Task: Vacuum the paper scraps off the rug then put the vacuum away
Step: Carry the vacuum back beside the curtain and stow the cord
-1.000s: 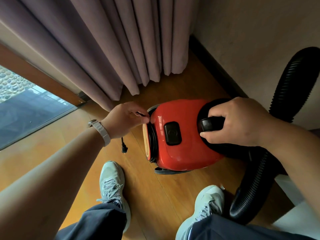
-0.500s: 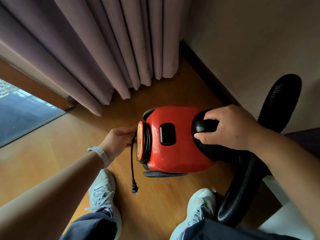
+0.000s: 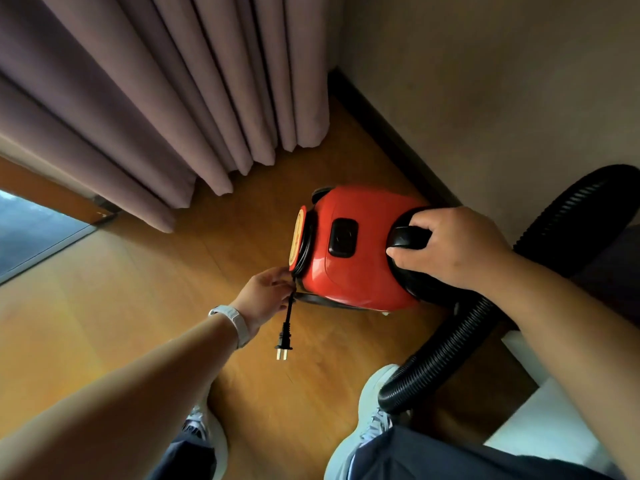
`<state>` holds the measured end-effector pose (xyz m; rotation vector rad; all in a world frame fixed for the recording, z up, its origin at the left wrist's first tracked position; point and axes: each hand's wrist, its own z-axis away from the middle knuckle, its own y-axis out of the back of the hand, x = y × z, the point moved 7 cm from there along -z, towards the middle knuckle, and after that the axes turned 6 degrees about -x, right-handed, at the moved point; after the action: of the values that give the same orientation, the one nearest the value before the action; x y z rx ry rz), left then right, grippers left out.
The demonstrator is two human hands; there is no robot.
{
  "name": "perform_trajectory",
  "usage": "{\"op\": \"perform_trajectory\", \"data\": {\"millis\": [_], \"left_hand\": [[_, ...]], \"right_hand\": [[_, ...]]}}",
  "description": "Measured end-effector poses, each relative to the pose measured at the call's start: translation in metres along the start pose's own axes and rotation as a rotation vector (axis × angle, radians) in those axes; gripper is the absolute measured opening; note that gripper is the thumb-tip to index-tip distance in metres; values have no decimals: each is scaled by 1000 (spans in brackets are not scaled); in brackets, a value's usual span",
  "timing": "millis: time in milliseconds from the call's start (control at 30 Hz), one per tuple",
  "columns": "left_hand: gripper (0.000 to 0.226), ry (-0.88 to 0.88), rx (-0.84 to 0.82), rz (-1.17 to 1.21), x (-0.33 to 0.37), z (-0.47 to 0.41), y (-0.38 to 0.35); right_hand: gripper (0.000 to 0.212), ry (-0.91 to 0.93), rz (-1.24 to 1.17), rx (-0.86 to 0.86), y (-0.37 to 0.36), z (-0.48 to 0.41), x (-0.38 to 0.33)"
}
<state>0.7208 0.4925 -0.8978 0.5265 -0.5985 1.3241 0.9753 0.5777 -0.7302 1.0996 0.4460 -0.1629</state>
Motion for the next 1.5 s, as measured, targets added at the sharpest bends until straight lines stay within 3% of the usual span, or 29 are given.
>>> {"op": "perform_trajectory", "data": {"millis": [333,500,833,1200,1500], "left_hand": [[23,113,-82,15,-16,-55,-113],[20,173,-68,6,-44,-69,-133],[22,234,9,-23,-66,-69,-96],[22,242,185,-95,-79,-77,-9],[15,259,39,-60,-90,-90,-37]], "right_hand": [[46,-270,126,21,-32,41,111],[49,-241,248,-41,-49,35,113],[50,-57,325,-118,-81,12,58],[23,141,281,-244,-123,-13,-10],[30,79,317,-196,-124,-25,33]]}}
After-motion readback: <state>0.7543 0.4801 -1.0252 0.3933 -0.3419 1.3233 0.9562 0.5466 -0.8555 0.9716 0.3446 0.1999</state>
